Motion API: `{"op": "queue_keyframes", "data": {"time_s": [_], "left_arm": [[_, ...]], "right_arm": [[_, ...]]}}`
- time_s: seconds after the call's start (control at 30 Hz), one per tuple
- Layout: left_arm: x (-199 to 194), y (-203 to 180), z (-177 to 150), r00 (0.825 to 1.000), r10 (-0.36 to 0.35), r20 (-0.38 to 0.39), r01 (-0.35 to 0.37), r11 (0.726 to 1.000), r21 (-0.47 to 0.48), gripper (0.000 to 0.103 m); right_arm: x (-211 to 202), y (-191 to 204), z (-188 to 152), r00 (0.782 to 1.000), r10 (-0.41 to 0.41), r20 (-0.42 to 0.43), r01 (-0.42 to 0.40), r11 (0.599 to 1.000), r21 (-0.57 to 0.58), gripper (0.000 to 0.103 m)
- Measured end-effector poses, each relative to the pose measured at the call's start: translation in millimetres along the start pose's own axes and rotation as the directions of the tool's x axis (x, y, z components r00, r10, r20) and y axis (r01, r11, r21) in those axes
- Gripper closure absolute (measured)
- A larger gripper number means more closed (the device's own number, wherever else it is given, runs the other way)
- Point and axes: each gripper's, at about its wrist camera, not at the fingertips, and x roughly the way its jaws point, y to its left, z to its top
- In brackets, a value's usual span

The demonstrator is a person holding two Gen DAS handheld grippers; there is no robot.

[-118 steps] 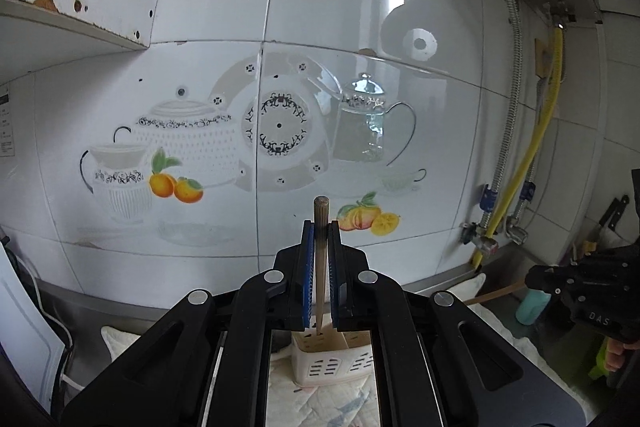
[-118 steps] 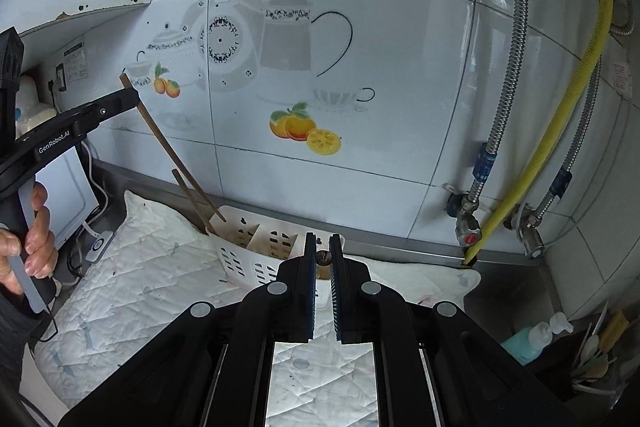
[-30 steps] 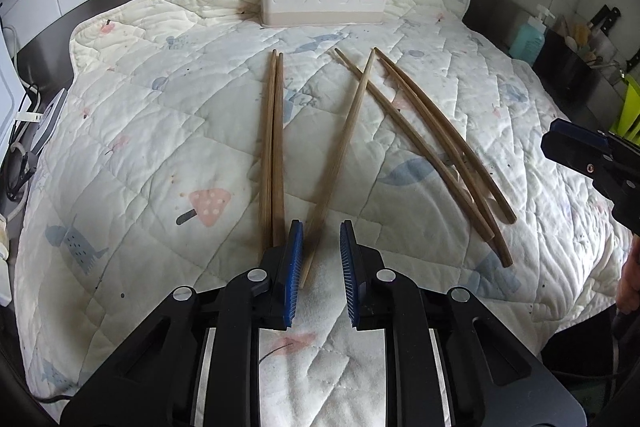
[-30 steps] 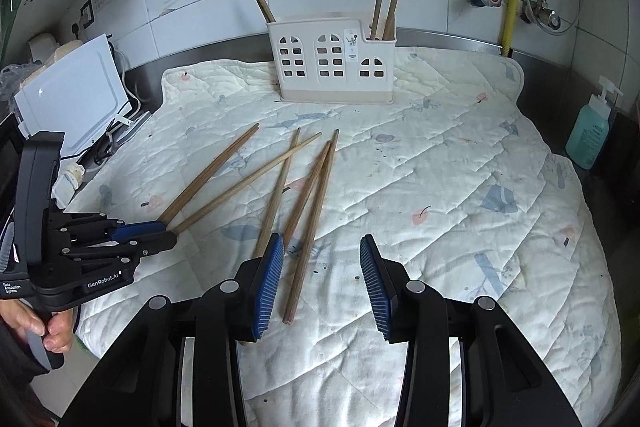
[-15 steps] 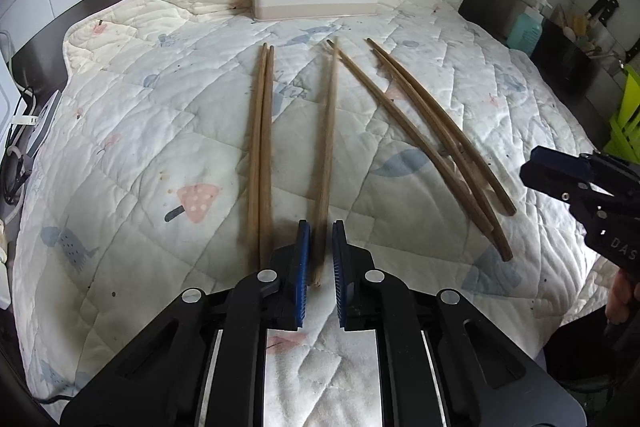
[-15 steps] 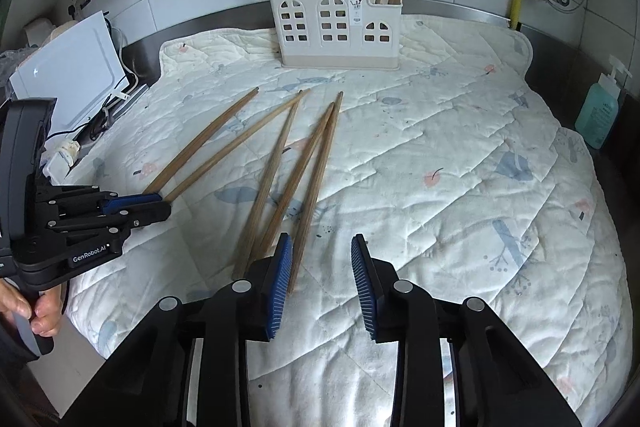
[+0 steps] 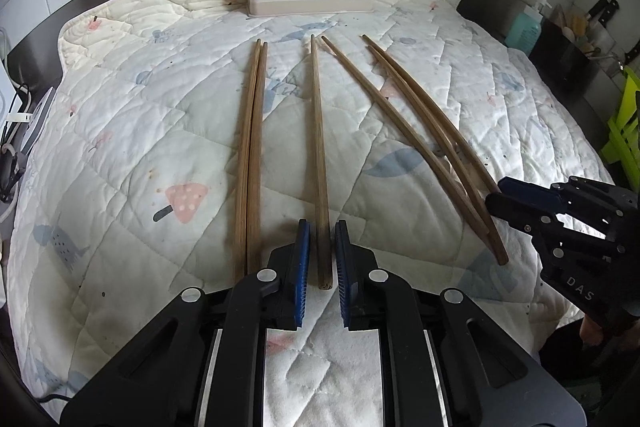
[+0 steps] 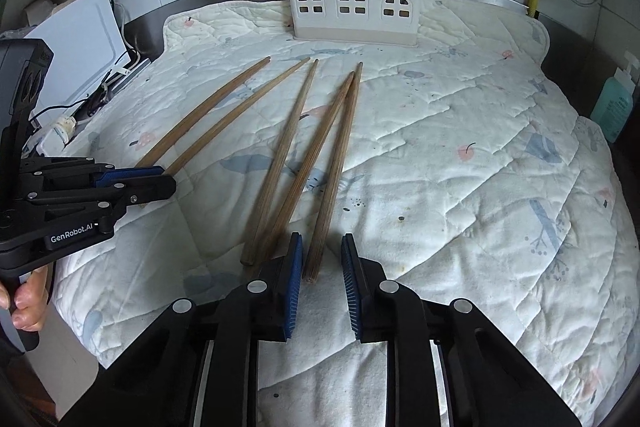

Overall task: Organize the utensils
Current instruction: 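Close the left gripper on a wooden chopstick while the right gripper grasps another, then lift and carry the left gripper's chopstick to the white holder while the right carries its own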

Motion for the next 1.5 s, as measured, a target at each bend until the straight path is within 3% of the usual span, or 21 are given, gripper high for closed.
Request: {"op": "queue_keyframes", "data": {"time_s": [0.27, 0.47, 0.93, 1.2, 1.5], "left_arm": [[-1.5, 0.9, 4.4, 1.0, -0.009, -0.001, 0.009, 1.0, -0.006, 0.098], [-11.2, 3.5, 8.4, 0.999, -0.031, 0.033, 0.031, 0.999, -0.015, 0.098], [-57.7, 0.8, 42.5, 0.981, -0.059, 0.183, 0.061, 0.998, -0.006, 0.098], [-72.4, -1.1, 70.5, 0.975, -0.067, 0.211, 0.061, 0.998, 0.034, 0.098], [-77.0, 4.8, 81.8, 0.975, -0.038, 0.221, 0.029, 0.999, 0.042, 0.098]], "right_arm": [[-6.1, -3.7, 1.4, 1.0, -0.026, 0.017, 0.026, 1.0, 0.01, 0.096], [-37.7, -6.9, 14.1, 0.994, -0.043, 0.099, 0.042, 0.999, 0.007, 0.096], [-112.1, -20.2, 78.1, 0.953, -0.016, 0.303, 0.021, 1.0, -0.014, 0.096], [-130.8, -30.9, 118.5, 0.932, -0.001, 0.361, 0.012, 1.0, -0.028, 0.096], [-138.0, -29.1, 135.1, 0.923, 0.005, 0.386, 0.015, 0.999, -0.049, 0.096]]}}
